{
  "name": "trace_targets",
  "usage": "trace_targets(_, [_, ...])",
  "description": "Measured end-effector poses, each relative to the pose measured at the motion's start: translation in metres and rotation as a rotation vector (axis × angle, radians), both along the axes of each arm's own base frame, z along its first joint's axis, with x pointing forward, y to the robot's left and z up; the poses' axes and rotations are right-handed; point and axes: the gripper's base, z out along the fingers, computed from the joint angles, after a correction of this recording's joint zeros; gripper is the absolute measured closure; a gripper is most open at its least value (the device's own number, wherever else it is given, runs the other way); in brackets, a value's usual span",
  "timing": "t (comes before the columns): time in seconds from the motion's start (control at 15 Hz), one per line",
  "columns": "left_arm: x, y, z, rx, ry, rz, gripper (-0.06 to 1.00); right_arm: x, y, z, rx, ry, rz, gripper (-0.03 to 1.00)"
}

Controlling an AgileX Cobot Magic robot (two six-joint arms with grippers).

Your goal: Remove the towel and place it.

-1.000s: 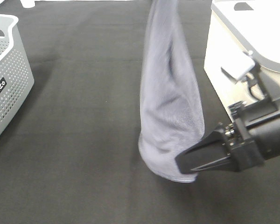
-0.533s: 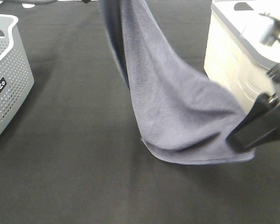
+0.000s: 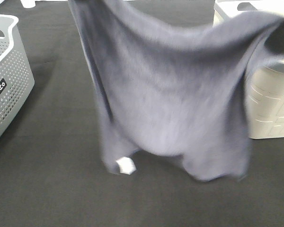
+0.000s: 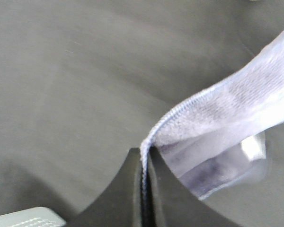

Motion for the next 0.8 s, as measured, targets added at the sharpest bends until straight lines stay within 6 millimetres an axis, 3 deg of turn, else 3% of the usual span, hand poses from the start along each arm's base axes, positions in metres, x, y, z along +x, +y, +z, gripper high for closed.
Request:
trace_targets(0.2, [0.003, 0.003, 0.008, -0.005, -0.079, 0.023, 0.94, 0.019, 0.003, 0.008, -0.012, -0.021, -0.008, 0.96])
trace_targets(0.47, [0.036, 0.008, -0.003, 0.014, -0.195, 0.115, 0.94, 0.055, 0.012, -0.024, -0.051, 0.039, 0.034, 0.96])
trace_targets(0.8, [0.081, 0.026, -0.017, -0.050, -0.306, 0.181, 0.94, 0.112, 0.021, -0.049, -0.084, -0.236, 0.075, 0.96])
